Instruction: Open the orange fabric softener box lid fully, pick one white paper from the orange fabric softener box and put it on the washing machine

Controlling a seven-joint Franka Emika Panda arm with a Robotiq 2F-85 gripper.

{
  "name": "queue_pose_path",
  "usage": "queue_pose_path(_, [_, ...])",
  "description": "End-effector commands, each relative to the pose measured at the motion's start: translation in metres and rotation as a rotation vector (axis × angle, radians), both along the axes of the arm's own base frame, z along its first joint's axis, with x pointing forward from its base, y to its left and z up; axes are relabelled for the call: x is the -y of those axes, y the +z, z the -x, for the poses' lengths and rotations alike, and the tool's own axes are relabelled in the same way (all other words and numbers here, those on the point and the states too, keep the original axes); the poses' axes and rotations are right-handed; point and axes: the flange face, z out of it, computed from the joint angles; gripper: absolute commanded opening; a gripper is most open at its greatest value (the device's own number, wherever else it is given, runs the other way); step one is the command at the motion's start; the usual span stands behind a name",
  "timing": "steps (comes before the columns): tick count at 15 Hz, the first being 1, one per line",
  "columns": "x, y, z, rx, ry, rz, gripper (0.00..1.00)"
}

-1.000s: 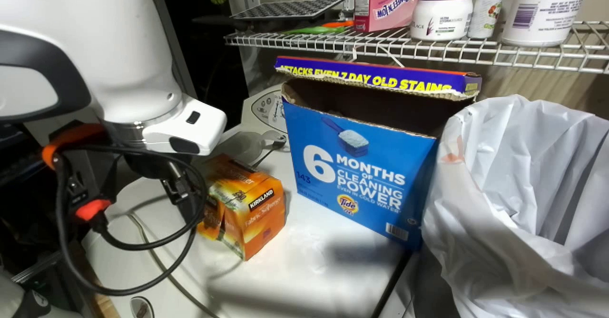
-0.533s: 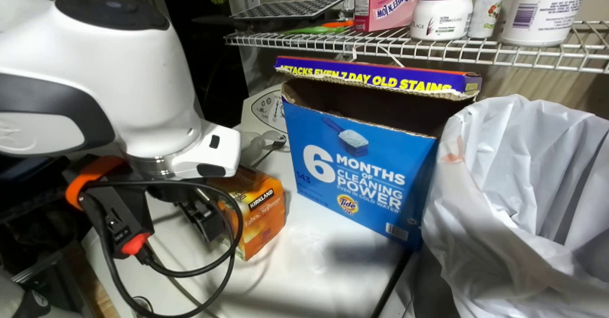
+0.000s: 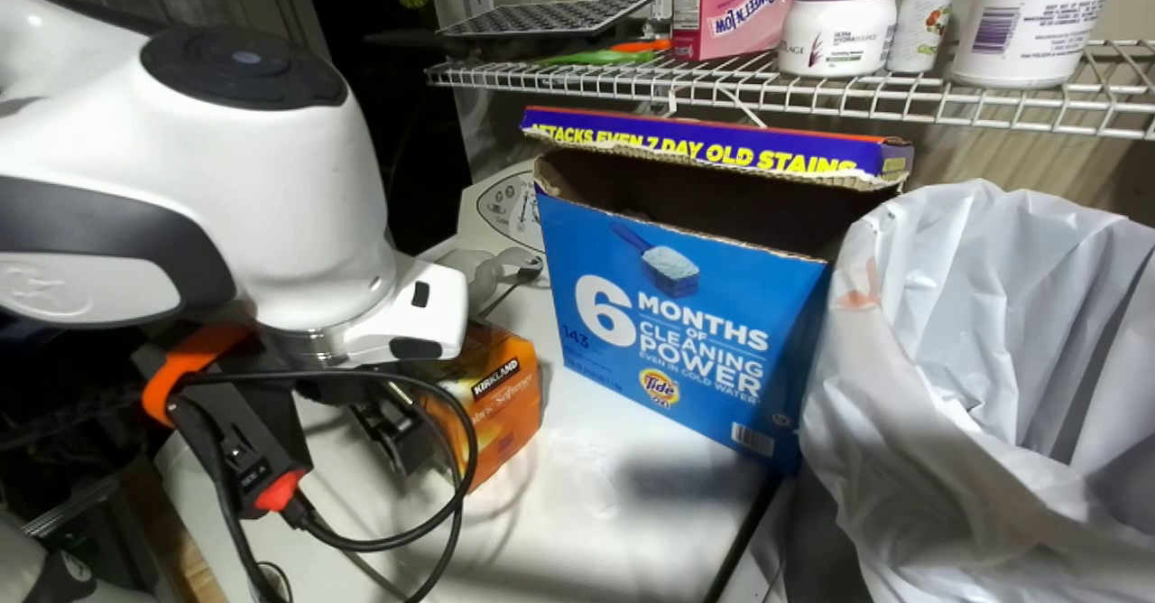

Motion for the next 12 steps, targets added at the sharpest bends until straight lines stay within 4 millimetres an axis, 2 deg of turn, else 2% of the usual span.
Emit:
queue_pose_path(1, [-0.002,-0.010,-0.005,0.028,0.017,-0.042,1.00])
queue_pose_path(8, [-0.010,-0.019,-0.014,0.068,0.039,-0.091,1.00])
queue_pose_path(12, [-0.015,-0.016,-0.016,0.082,0.052,-0.106,1.00])
